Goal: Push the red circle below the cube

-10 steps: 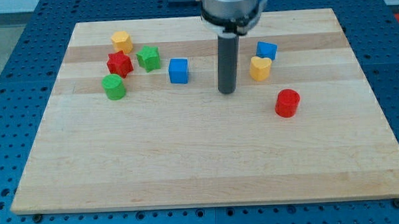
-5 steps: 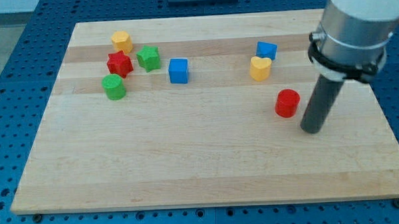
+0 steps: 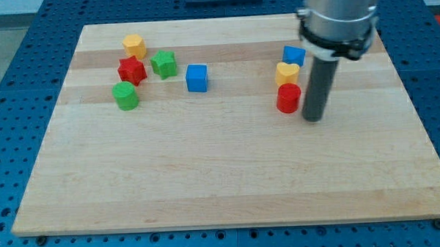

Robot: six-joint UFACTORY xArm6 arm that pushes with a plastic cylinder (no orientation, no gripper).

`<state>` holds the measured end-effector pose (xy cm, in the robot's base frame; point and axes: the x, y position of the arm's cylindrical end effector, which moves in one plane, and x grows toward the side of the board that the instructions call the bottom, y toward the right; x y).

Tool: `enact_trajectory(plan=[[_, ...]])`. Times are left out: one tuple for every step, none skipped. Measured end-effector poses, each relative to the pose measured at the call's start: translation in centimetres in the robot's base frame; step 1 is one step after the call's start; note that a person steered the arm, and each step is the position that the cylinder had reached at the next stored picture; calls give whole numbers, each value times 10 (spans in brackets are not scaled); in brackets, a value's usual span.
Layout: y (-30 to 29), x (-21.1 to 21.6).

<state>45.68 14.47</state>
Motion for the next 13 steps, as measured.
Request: enact_trajectory(plan=[[11,-12],[11,-28],[7,-32],[-12,-33],[-26,-33],[-50,-33],[-73,-34],[-90,-34],[-88,-22],[-88,5],[-96,5],[-117,-15],[-132,-32]])
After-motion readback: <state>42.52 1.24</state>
